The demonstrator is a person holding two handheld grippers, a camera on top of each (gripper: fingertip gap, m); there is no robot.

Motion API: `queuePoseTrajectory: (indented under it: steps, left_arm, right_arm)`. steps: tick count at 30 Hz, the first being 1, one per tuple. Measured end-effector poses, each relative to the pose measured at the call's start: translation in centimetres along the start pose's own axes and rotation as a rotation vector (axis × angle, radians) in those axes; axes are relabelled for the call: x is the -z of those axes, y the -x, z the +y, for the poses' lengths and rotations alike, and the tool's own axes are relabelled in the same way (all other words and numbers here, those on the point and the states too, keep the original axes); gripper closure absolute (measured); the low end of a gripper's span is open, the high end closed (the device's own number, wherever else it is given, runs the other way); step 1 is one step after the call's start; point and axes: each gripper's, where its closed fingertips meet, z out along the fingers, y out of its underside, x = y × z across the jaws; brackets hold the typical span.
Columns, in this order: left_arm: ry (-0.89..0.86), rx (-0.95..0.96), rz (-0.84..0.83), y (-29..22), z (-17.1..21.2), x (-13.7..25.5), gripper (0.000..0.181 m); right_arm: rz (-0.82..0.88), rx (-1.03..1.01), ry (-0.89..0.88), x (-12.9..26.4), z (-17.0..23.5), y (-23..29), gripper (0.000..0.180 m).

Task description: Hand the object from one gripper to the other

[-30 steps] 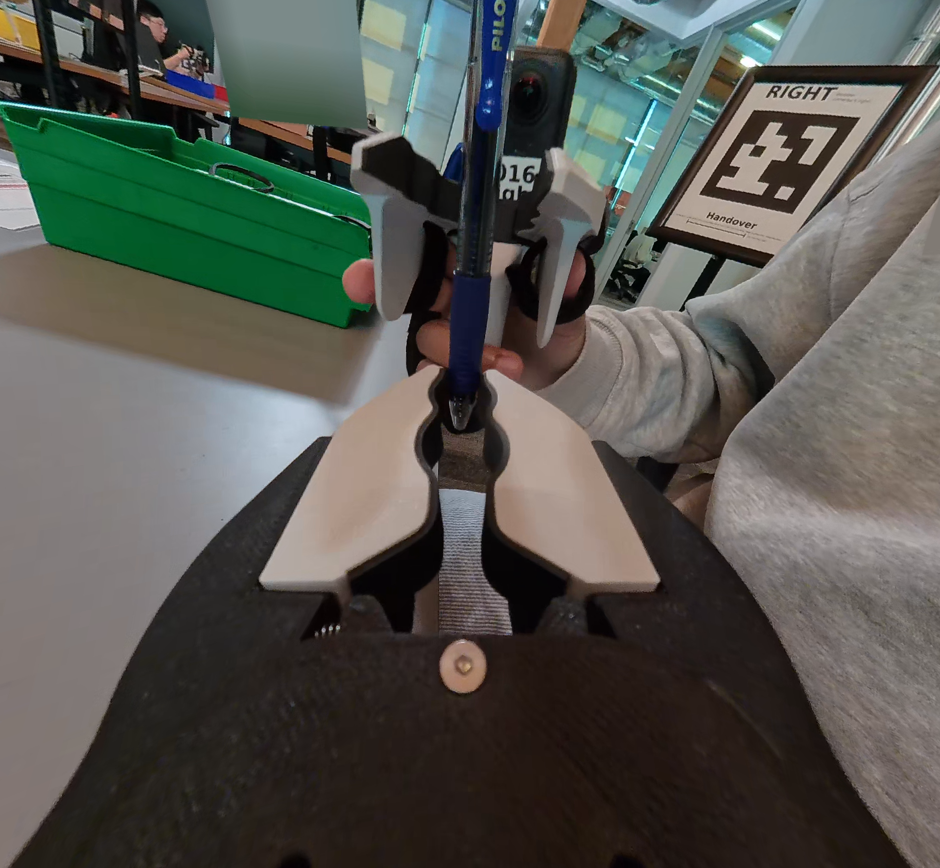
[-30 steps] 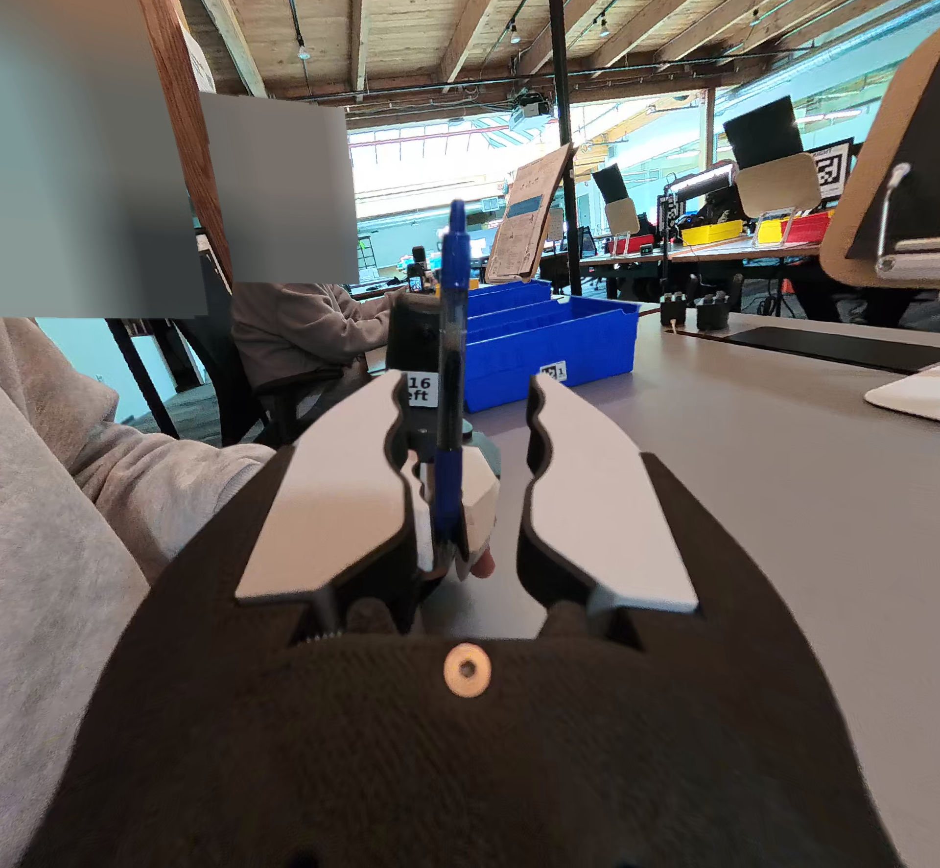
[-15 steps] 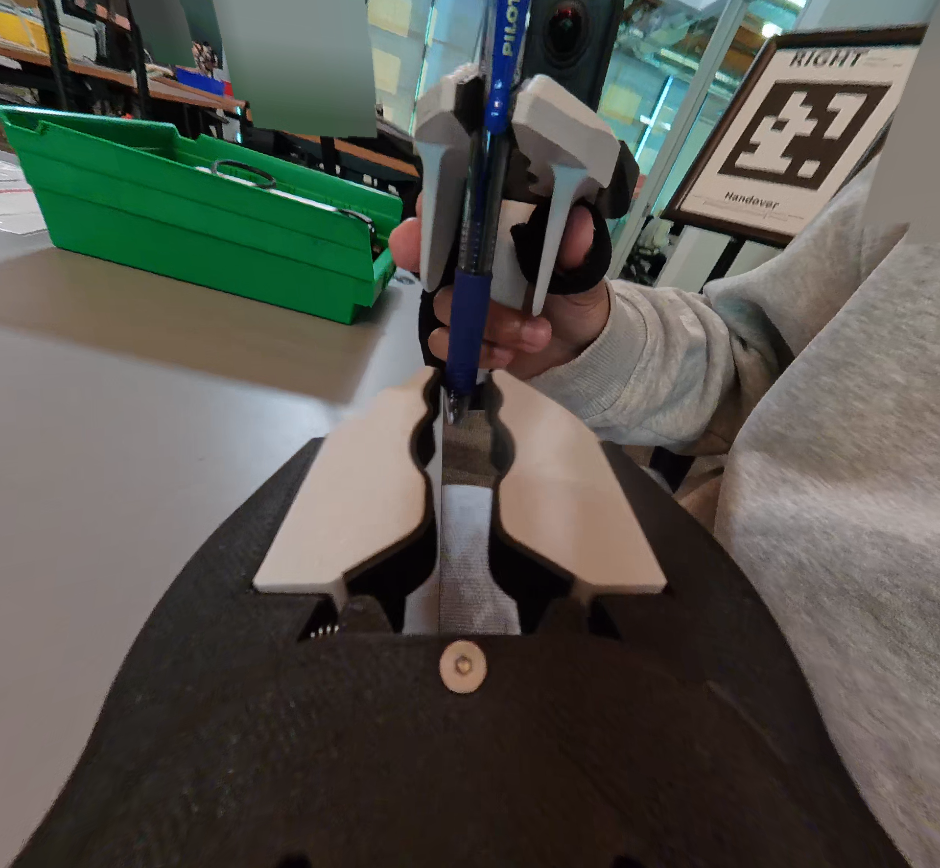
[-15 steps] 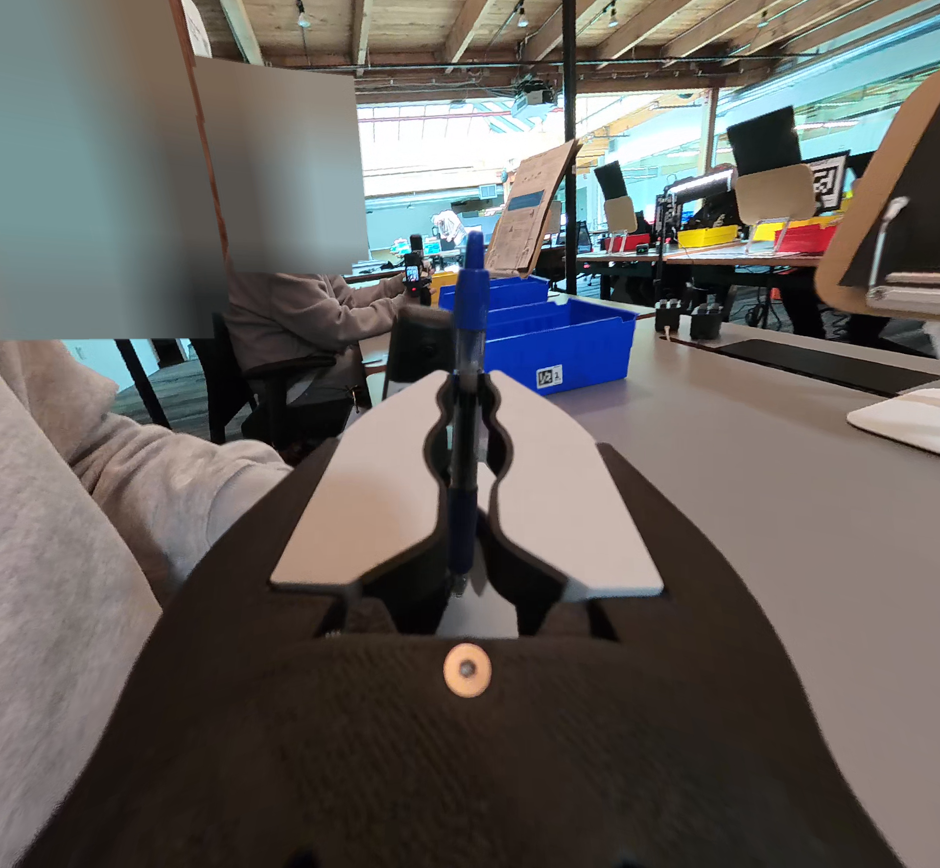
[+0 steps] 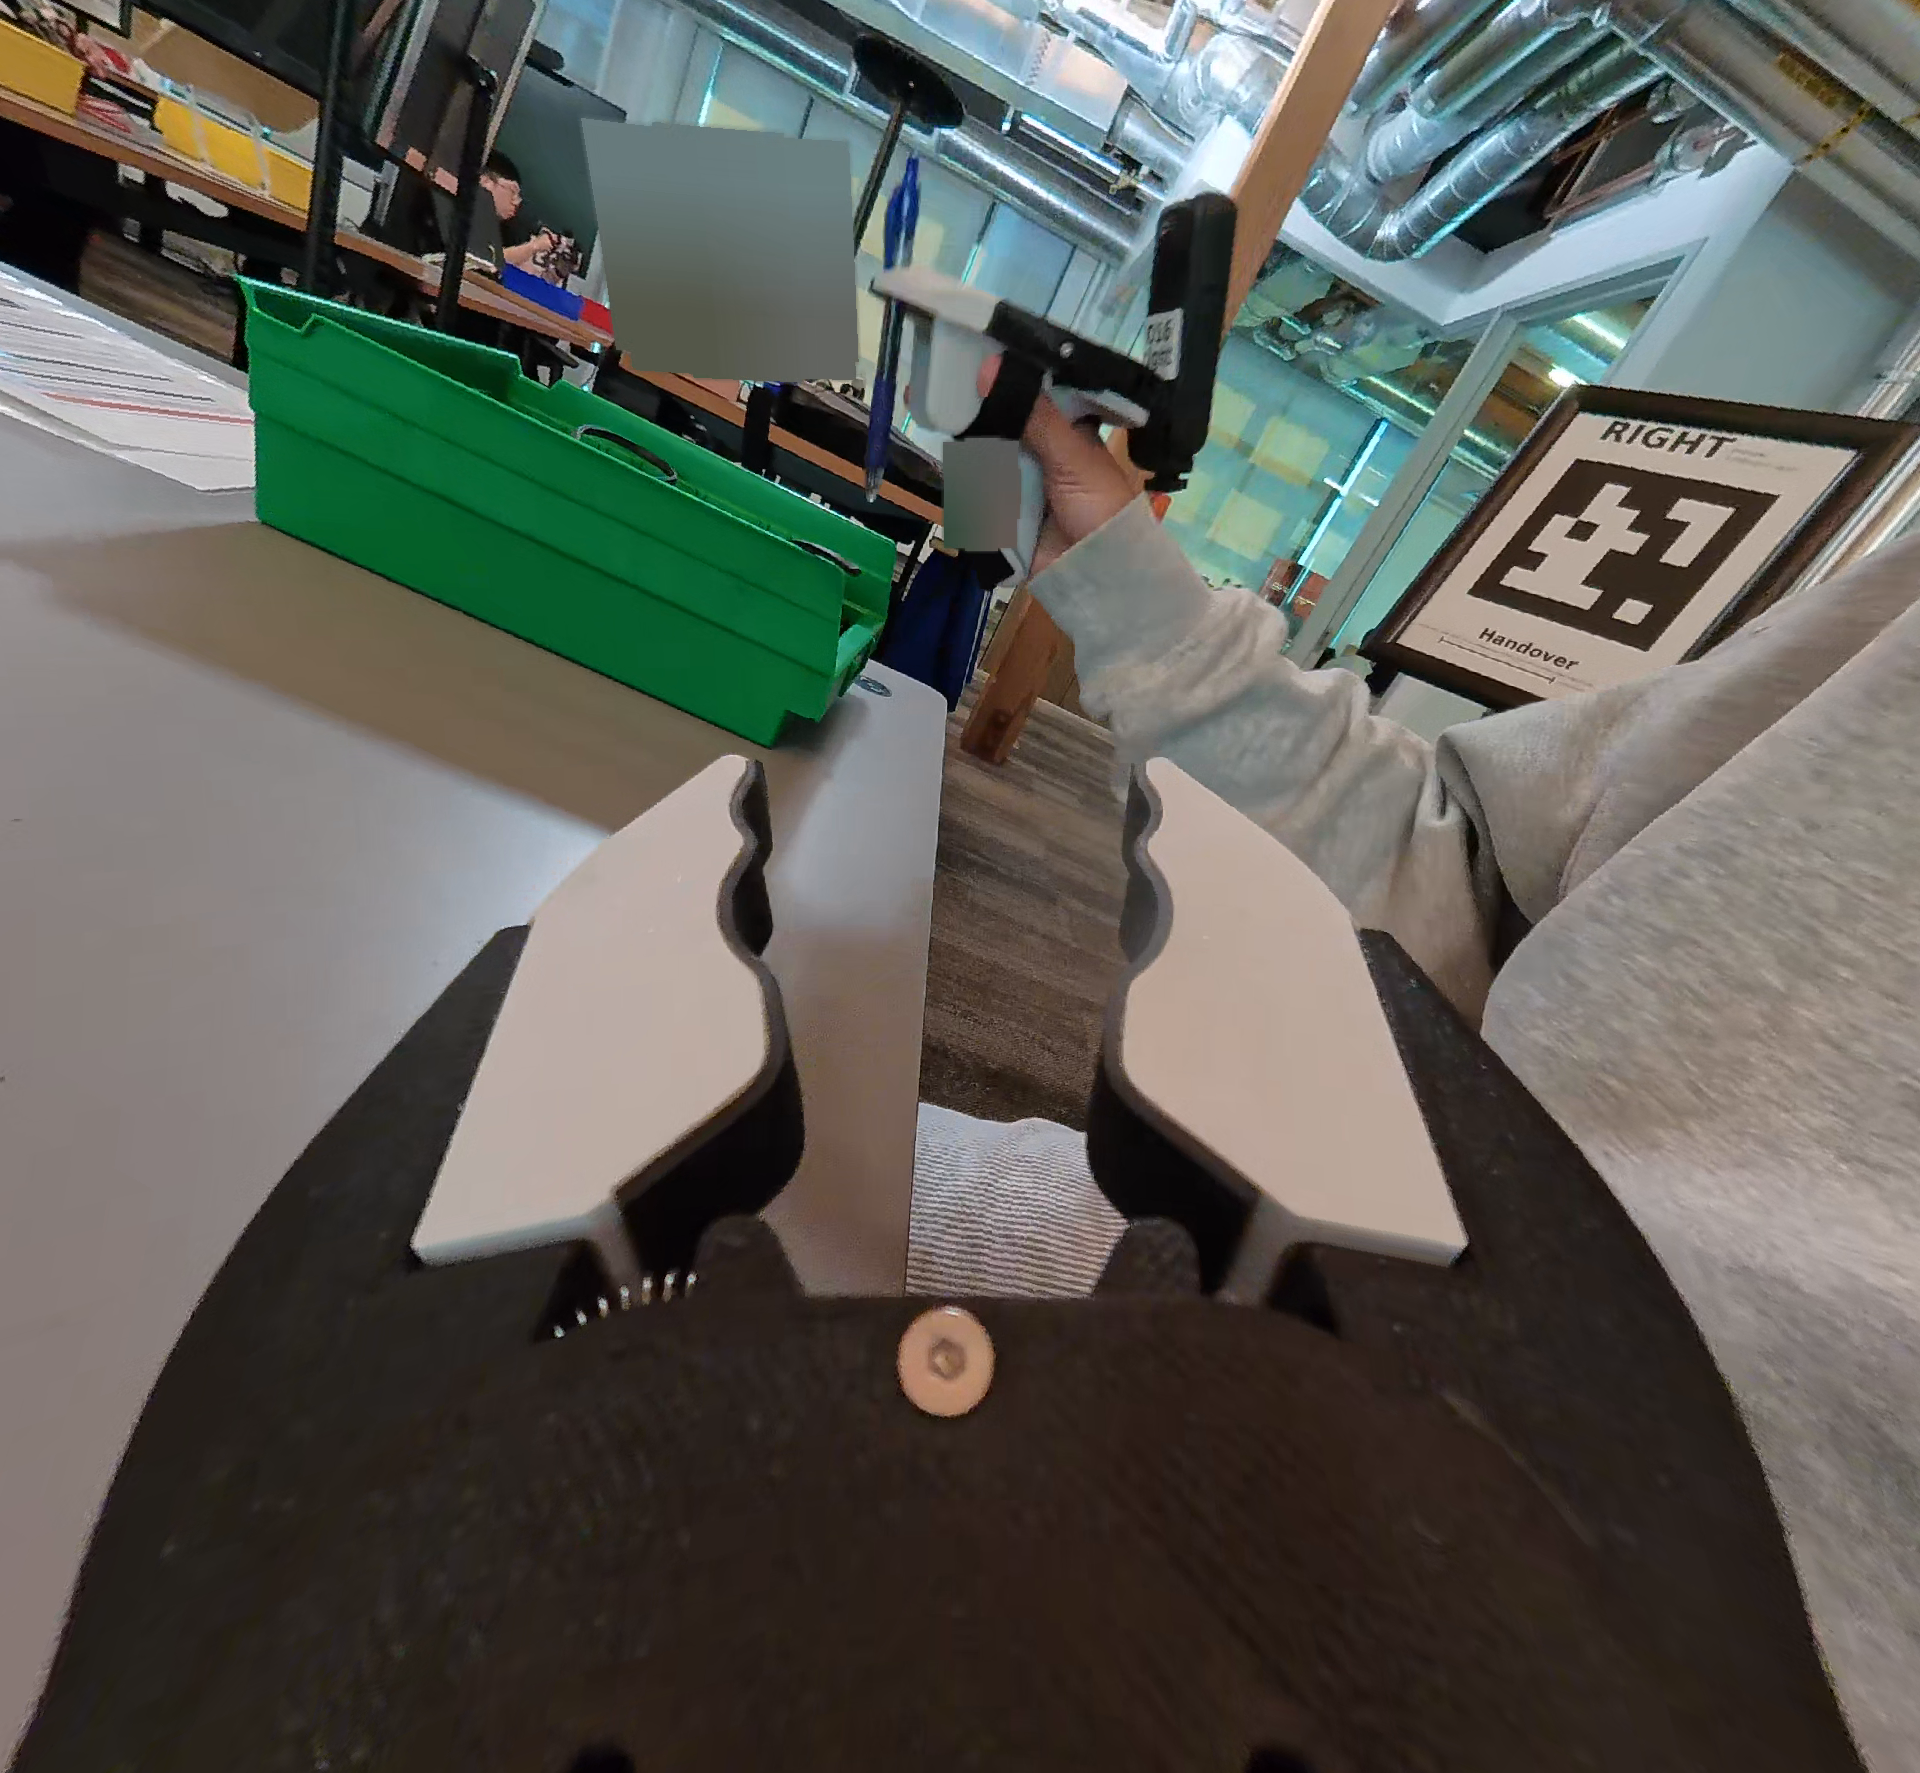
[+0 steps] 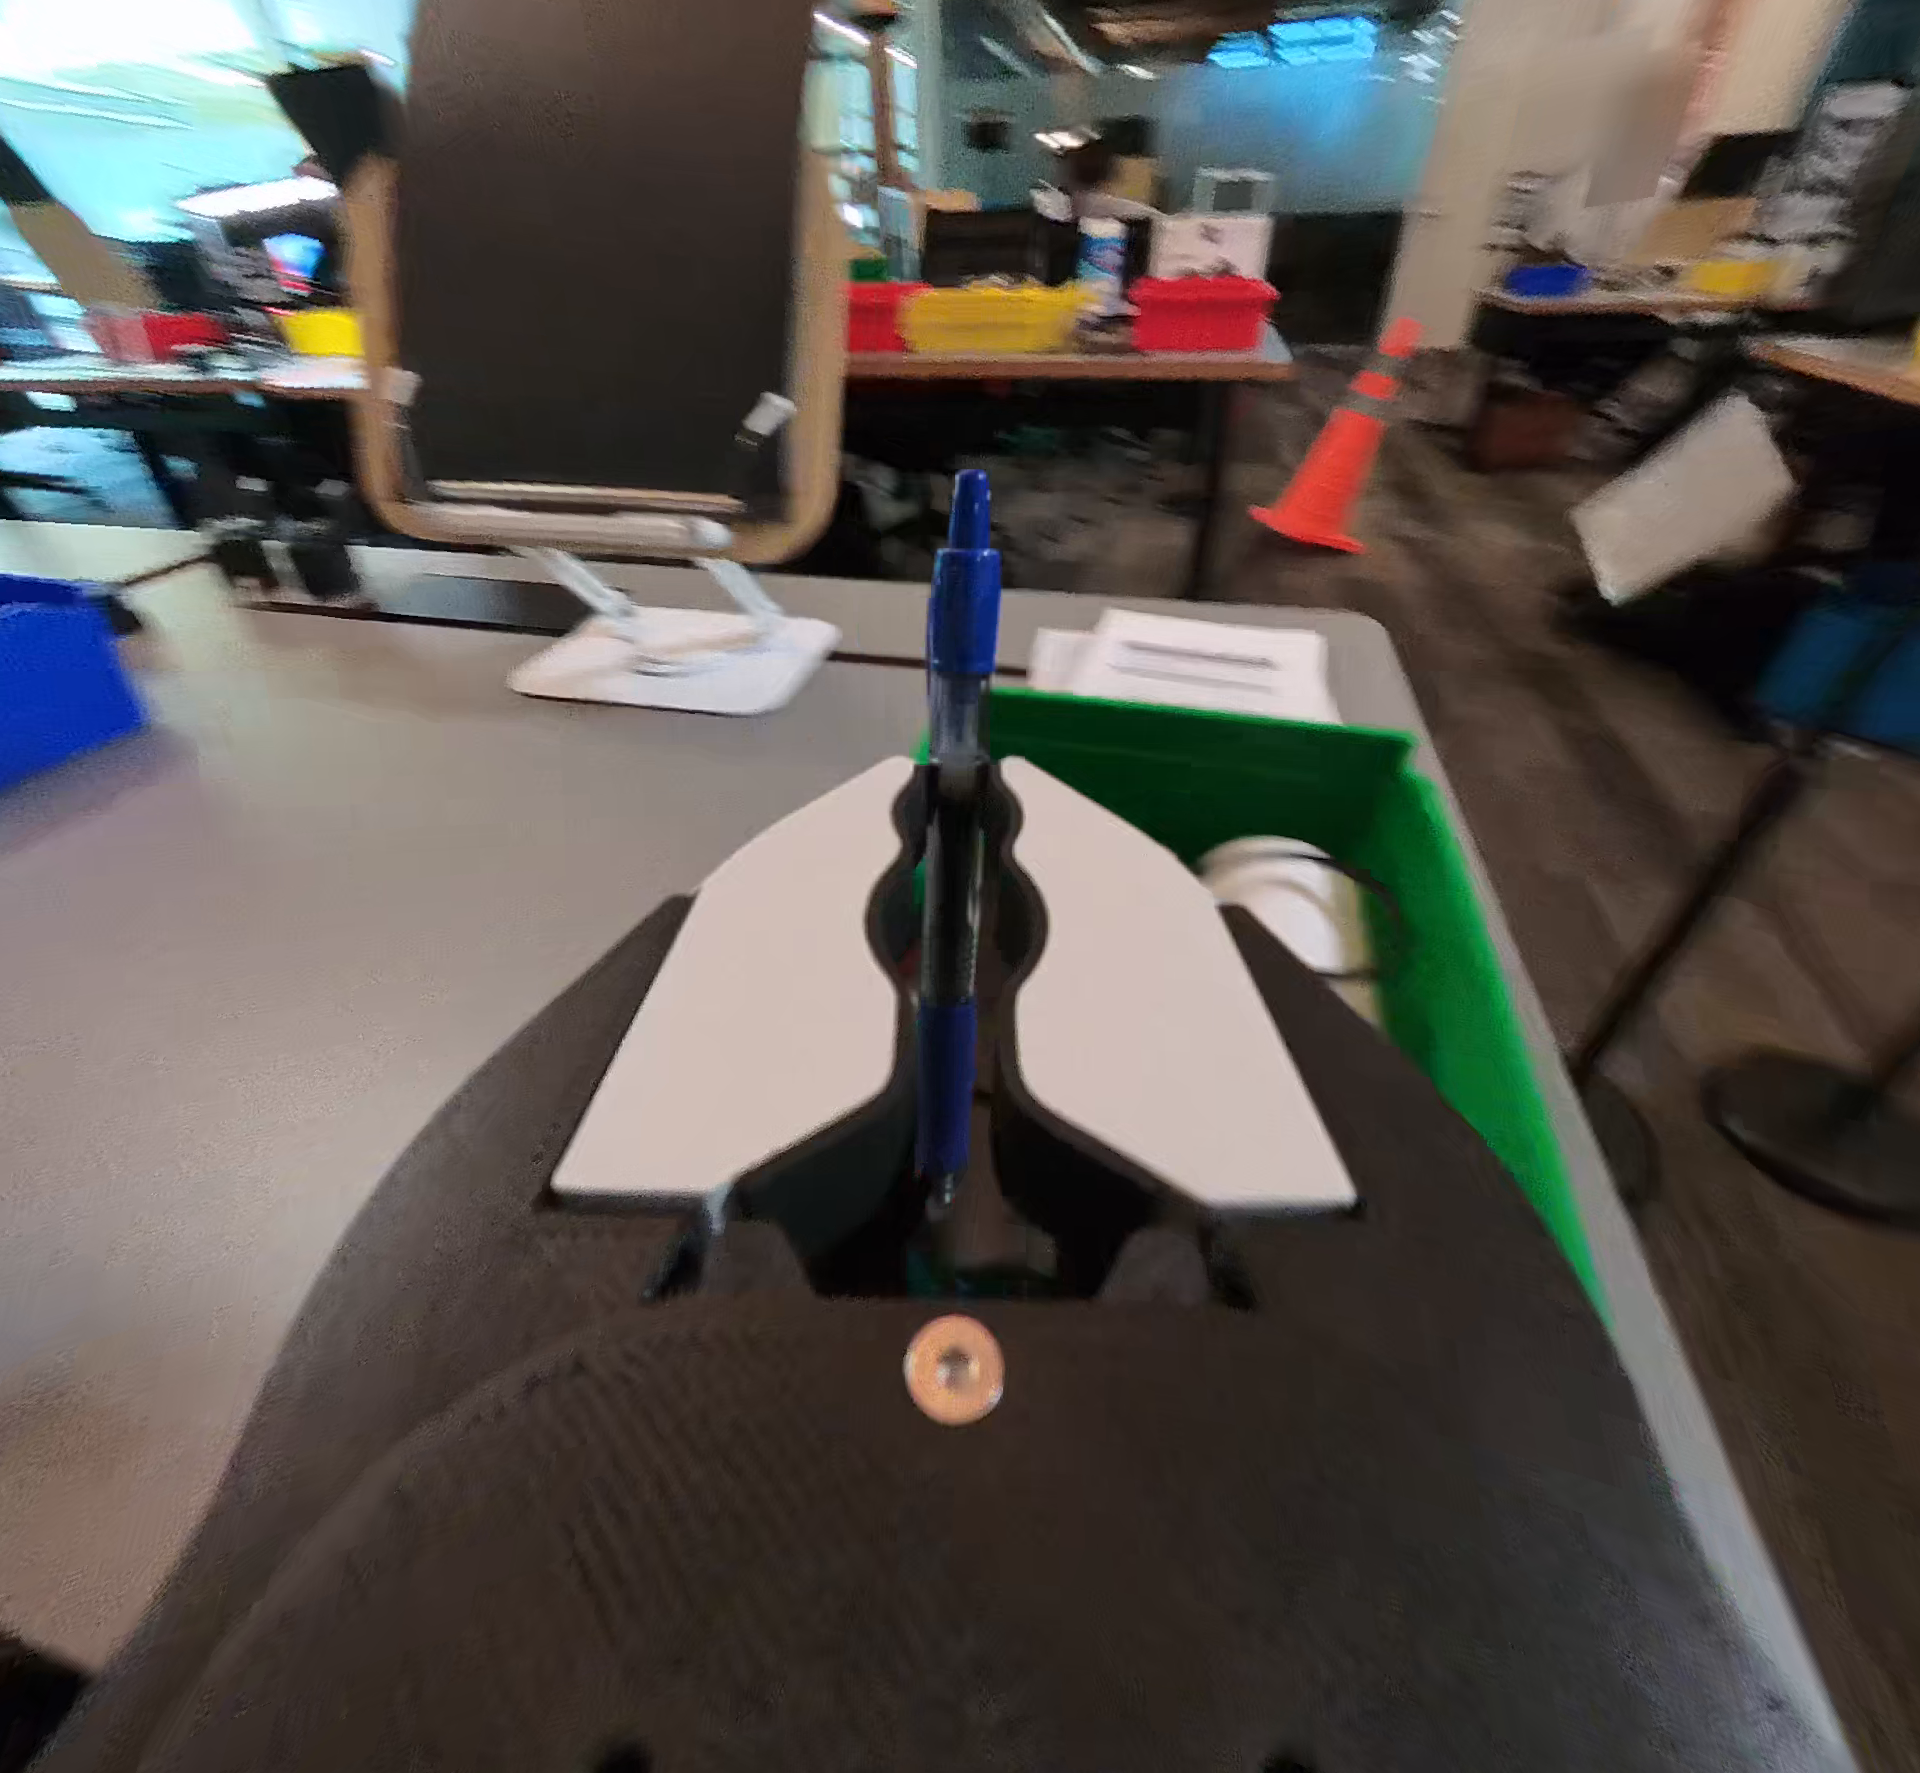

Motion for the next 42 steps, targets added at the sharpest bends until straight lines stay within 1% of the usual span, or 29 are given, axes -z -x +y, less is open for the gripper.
queuePoseTrajectory:
  steps: [2,3,5,8,9,10,11,12,13,15,18,20,22,24,26,28,30,32,34,37,42]
  left_arm:
    - [0.006,0.000,-0.004,0.1,0.1,-0.1,0.117]
    - [0.011,-0.001,-0.008,0.1,0.2,-0.1,0.118]
    - [0.025,-0.002,-0.016,0.3,0.5,-0.2,0.122]
    - [0.030,0.005,-0.018,0.4,0.6,-0.2,0.123]
    - [0.024,0.012,-0.016,0.4,0.5,-0.2,0.123]
    - [0.017,0.020,-0.013,0.4,0.4,-0.2,0.123]
    - [0.010,0.029,-0.011,0.4,0.3,-0.1,0.123]
    - [0.001,0.039,-0.010,0.5,0.2,0.0,0.124]
    - [-0.010,0.049,-0.010,0.5,0.0,0.1,0.124]
    - [-0.035,0.062,-0.011,0.6,-0.4,0.3,0.125]
    - [-0.066,0.077,-0.022,0.9,-0.9,0.8,0.126]
    - [-0.081,0.090,-0.025,1.1,-1.1,0.9,0.126]
    - [-0.091,0.101,-0.023,1.2,-1.2,1.0,0.126]
    - [-0.092,0.099,-0.025,1.1,-1.3,1.0,0.126]
    - [-0.082,0.089,-0.032,1.1,-1.2,0.9,0.127]
    - [-0.077,0.076,-0.030,0.8,-1.3,0.8,0.127]
    - [-0.073,0.057,-0.040,0.5,-1.5,0.9,0.127]
    - [-0.073,0.039,-0.052,0.4,-1.8,1.1,0.127]
    - [-0.062,0.017,-0.077,0.8,-1.8,1.6,0.128]
    - [-0.061,0.064,-0.106,2.3,-1.8,2.8,0.126]
    - [-0.271,0.208,-0.093,5.1,-5.1,5.2,0.128]
  right_arm:
    - [0.091,-0.039,0.046,0.4,1.7,-3.6,0.169]
    - [0.113,-0.066,0.057,0.4,2.4,-4.6,0.169]
    - [0.125,-0.092,0.077,0.3,3.3,-5.5,0.169]
    - [0.148,-0.007,0.150,-0.8,4.9,-6.0,0.168]
    - [0.160,0.031,0.192,-1.4,5.7,-6.2,0.161]
    - [0.186,0.051,0.236,-1.8,6.5,-6.6,0.142]
    - [0.223,0.054,0.270,-2.0,7.0,-7.2,0.130]
    - [0.264,0.050,0.286,-2.0,7.2,-7.7,0.127]
    - [0.292,0.049,0.276,-1.9,6.9,-8.0,0.125]
    - [0.295,0.053,0.196,-1.5,5.2,-7.7,0.122]
    - [0.251,0.017,0.087,-0.9,2.4,-6.3,0.126]
    - [0.183,-0.025,0.002,-0.7,0.3,-4.4,0.130]
    - [0.070,-0.065,-0.094,-0.5,-2.0,-1.4,0.132]
    - [-0.086,-0.101,-0.172,-0.2,-3.9,2.9,0.140]
    - [-0.238,-0.065,-0.218,0.0,-4.6,7.7,0.143]
    - [-0.331,0.022,-0.182,-0.5,-3.1,12.3,0.149]
    - [-0.425,0.088,-0.115,-1.3,-0.6,16.8,0.153]
    - [-0.517,0.082,-0.062,-1.9,2.0,20.8,0.157]
    - [-0.590,0.003,-0.001,-2.8,4.8,23.7,0.156]
    - [-0.653,-0.078,0.079,-4.8,8.3,26.0,0.153]
    - [-0.682,0.143,0.194,-8.1,13.1,27.8,0.153]
